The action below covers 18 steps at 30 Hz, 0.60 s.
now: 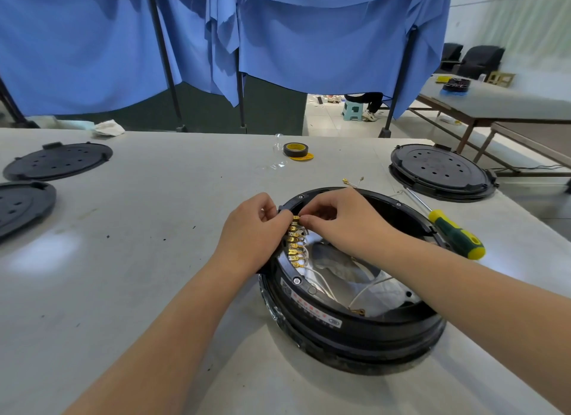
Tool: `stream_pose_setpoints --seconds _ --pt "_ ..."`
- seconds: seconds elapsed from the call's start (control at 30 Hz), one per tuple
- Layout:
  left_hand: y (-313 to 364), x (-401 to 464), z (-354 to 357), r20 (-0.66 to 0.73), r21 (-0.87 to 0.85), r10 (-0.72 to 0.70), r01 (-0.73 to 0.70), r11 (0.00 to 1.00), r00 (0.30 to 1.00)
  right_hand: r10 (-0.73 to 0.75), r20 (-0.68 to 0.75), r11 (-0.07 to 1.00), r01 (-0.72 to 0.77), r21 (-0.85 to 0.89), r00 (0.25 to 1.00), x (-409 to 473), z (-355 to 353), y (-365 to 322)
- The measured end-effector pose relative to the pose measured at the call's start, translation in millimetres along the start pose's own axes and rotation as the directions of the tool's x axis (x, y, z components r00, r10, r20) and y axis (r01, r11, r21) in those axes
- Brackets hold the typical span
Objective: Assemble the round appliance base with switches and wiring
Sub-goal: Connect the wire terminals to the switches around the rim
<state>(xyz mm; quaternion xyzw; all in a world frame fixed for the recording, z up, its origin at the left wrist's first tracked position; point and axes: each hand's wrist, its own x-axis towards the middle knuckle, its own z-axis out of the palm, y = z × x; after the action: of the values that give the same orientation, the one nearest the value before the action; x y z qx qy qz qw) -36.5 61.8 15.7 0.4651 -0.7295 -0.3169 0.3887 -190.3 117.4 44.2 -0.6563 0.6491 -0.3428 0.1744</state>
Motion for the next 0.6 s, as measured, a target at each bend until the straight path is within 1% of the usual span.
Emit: stream_pose_setpoints --seconds 0.23,0.6 --pt "0.6 1.3 -1.2 0.025 0.005 0.014 -0.014 1.000 1.000 -0.007 -0.001 1.000 0.007 -0.010 1.000 1.8 1.7 -0.6" --pt "0.8 2.3 -0.5 0.024 -0.004 0.018 -0.018 1.000 1.000 0.007 0.002 1.000 -0.007 0.017 1.000 2.4 1.2 0.7"
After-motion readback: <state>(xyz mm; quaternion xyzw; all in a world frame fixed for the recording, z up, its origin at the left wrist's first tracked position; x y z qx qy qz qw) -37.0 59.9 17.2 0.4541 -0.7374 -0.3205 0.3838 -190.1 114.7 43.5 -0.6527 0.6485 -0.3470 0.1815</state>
